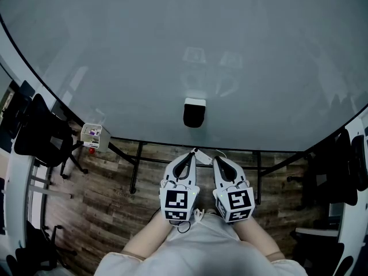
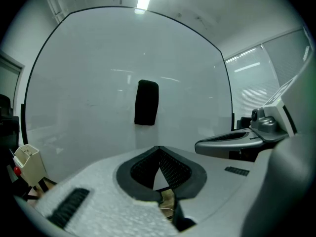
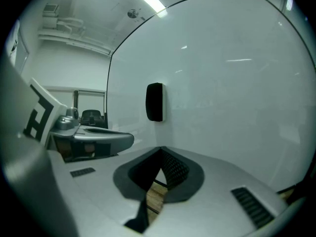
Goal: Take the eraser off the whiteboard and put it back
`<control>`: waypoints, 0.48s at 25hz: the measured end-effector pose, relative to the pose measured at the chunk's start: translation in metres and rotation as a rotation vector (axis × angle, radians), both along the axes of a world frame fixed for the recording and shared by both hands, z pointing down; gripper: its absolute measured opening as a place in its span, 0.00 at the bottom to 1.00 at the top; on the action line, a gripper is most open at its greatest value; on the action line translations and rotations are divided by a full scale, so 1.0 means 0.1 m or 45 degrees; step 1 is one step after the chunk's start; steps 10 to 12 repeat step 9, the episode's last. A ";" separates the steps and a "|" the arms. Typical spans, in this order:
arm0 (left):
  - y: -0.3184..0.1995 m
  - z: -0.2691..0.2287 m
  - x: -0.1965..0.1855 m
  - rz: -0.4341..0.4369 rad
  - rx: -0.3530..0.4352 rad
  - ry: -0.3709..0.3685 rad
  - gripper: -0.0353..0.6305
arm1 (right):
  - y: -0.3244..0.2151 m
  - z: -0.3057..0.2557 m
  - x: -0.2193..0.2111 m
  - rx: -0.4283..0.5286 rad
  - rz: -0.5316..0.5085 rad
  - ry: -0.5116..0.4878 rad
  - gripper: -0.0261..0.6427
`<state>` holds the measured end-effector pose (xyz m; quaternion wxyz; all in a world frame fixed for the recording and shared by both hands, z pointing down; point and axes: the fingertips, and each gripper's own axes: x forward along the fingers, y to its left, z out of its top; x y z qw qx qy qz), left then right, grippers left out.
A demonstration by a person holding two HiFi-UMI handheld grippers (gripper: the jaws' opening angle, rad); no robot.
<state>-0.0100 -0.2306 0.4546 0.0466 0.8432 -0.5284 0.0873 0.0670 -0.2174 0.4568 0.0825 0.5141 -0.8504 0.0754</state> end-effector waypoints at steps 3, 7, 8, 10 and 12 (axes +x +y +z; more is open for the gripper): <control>0.00 -0.01 0.02 0.000 -0.001 0.000 0.08 | -0.01 -0.01 0.01 0.005 -0.003 0.003 0.08; 0.00 -0.04 0.06 0.007 0.007 -0.003 0.08 | -0.04 -0.02 0.09 0.006 0.014 0.010 0.08; 0.00 -0.04 0.07 0.009 0.007 -0.002 0.08 | -0.04 -0.02 0.10 0.005 0.018 0.011 0.08; 0.00 -0.04 0.08 0.011 0.006 0.000 0.08 | -0.05 -0.02 0.12 0.003 0.021 0.013 0.08; 0.00 -0.04 0.08 0.011 0.006 0.000 0.08 | -0.05 -0.02 0.12 0.003 0.021 0.013 0.08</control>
